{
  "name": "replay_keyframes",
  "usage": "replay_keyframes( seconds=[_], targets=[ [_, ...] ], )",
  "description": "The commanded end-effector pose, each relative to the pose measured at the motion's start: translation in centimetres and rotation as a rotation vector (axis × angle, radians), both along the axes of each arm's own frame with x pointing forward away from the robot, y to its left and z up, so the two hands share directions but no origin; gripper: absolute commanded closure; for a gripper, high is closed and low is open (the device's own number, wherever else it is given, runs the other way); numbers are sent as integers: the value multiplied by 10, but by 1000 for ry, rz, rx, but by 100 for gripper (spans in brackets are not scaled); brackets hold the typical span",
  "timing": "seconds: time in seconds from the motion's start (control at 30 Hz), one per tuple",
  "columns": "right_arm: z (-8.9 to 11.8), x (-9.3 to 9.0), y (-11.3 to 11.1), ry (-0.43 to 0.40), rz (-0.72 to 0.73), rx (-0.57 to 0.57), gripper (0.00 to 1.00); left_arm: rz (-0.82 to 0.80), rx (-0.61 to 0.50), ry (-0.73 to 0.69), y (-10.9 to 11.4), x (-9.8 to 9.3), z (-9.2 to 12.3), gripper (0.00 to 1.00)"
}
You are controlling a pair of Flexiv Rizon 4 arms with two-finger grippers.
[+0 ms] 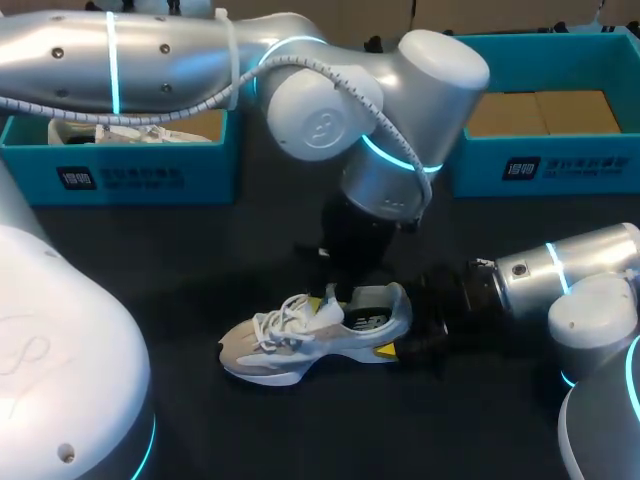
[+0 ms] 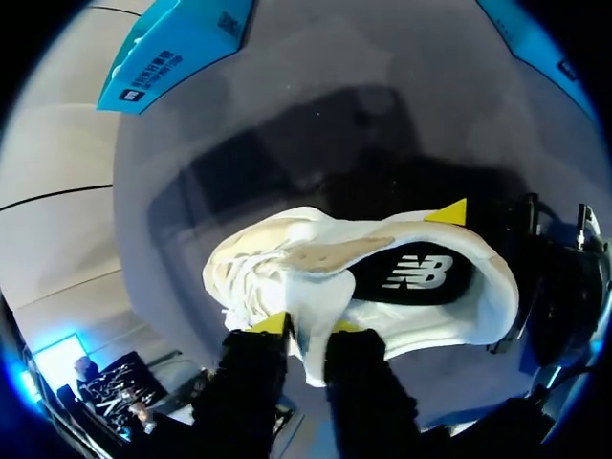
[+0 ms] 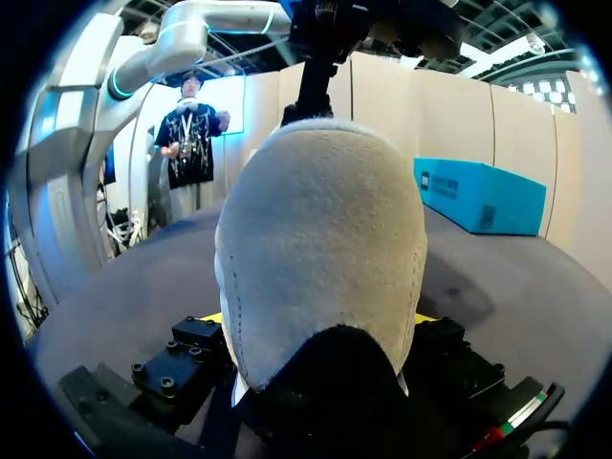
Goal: Take the shoe out of the shoebox, open the shoe tongue, remove and reinsert the insole, then place the shoe into the shoebox
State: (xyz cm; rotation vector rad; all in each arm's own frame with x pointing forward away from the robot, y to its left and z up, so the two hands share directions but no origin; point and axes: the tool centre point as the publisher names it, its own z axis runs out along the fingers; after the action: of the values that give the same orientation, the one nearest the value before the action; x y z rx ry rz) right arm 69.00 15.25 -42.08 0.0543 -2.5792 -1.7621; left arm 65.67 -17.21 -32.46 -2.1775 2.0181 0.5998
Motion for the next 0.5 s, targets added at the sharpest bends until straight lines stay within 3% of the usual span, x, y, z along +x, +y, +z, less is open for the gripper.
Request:
replay_keyframes(
  seconds=[0.03, 0.5],
  targets=[
    [0, 1, 2, 1, -1, -4, 100, 11, -41, -9, 11, -3, 8, 100],
    [0, 1, 2, 1, -1, -4, 100, 72, -371, -17, 59, 0, 26, 100]
  ],
)
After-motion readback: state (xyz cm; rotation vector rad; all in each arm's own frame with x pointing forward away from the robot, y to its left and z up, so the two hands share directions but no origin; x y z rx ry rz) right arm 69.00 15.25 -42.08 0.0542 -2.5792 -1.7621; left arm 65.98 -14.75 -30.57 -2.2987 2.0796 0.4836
